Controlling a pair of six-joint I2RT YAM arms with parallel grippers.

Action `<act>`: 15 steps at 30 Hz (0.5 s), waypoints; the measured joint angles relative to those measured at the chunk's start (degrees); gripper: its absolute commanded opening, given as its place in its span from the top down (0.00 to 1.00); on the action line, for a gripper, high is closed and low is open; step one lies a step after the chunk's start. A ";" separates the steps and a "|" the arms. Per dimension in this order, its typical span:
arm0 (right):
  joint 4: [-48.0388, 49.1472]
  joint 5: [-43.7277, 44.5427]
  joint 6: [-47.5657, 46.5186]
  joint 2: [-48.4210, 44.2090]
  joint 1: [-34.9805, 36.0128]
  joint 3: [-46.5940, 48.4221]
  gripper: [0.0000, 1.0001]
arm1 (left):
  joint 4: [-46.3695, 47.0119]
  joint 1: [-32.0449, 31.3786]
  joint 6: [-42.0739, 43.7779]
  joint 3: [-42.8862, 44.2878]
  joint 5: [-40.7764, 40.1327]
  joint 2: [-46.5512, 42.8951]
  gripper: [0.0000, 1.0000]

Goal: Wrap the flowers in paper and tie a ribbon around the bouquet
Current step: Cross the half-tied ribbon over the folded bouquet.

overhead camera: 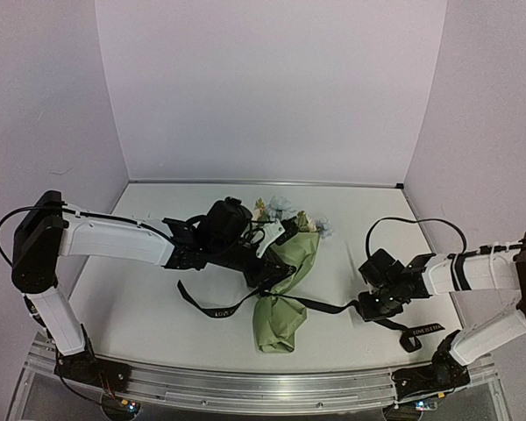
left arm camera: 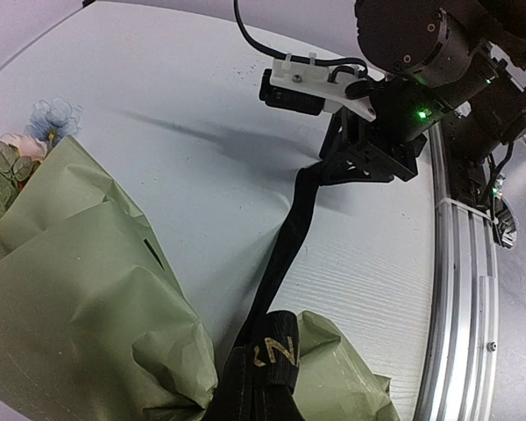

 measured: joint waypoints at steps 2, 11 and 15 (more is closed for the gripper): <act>0.60 0.06 0.57 0.46 0.32 0.19 0.94 | 0.00 0.00 0.44 0.00 0.42 0.02 1.00; -7.47 0.22 -0.71 -0.52 0.43 2.88 1.00 | 1.67 -0.29 3.67 -0.02 2.84 0.31 1.00; -13.17 -0.43 -2.12 -1.89 0.38 9.06 1.00 | 3.86 -1.07 6.84 -0.07 3.51 0.47 1.00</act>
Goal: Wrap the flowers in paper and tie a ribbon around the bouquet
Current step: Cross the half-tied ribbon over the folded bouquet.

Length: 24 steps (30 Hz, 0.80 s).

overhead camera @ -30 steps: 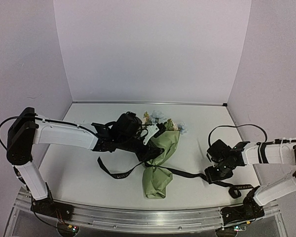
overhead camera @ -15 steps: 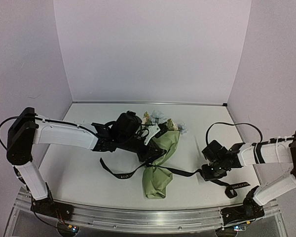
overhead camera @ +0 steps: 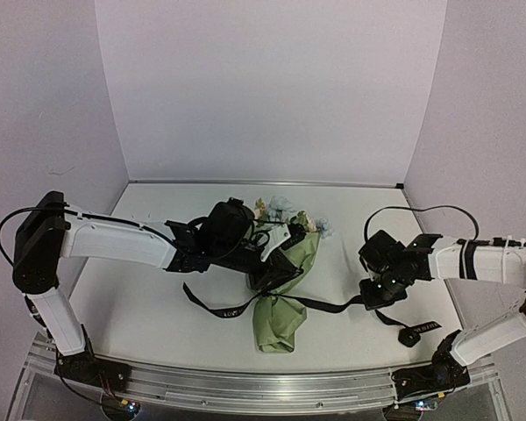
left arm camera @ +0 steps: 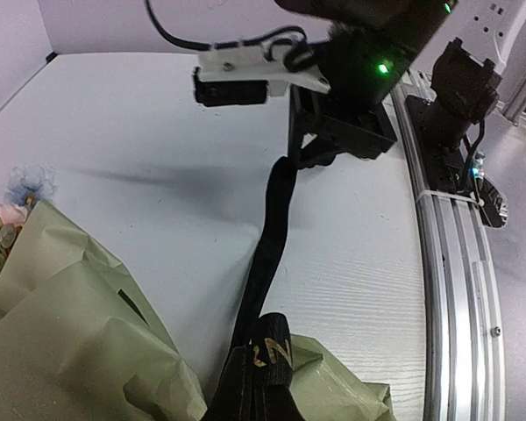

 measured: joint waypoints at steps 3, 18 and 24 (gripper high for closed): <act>-2.48 -1.36 -0.74 -0.34 -0.26 5.52 1.00 | 1.30 -0.89 2.75 0.00 0.10 0.71 1.00; -13.12 -15.92 0.98 7.77 -4.43 30.52 1.00 | 3.06 -5.37 16.51 6.55 -1.31 13.75 1.00; -14.54 -19.93 3.27 8.78 -4.39 34.81 1.00 | 4.24 -5.46 17.49 8.49 -4.78 16.51 1.00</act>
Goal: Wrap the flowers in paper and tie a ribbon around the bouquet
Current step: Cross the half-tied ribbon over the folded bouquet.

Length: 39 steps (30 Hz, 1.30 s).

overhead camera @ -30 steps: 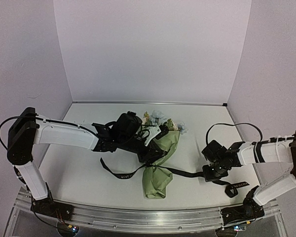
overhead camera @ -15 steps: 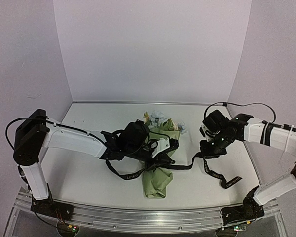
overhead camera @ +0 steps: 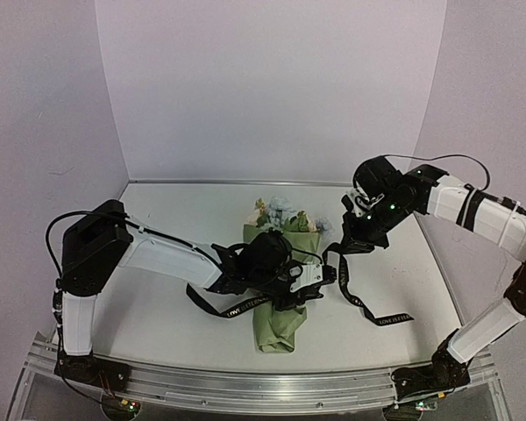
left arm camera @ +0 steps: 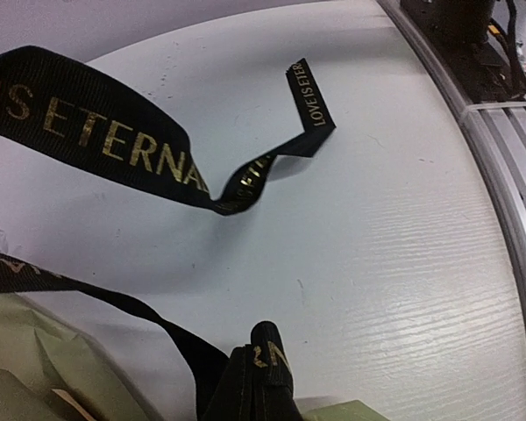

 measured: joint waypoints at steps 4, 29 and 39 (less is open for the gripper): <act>-0.41 -1.44 1.25 0.04 0.26 0.79 1.00 | 0.93 0.02 -0.16 1.27 -2.28 1.41 0.95; -1.72 -3.44 3.51 3.41 1.30 1.71 1.00 | 7.02 2.24 -10.34 -4.11 -1.72 -5.81 0.48; -1.74 -3.48 3.75 3.45 1.48 2.03 1.00 | 3.76 2.38 -9.65 -3.28 -1.33 -5.54 0.44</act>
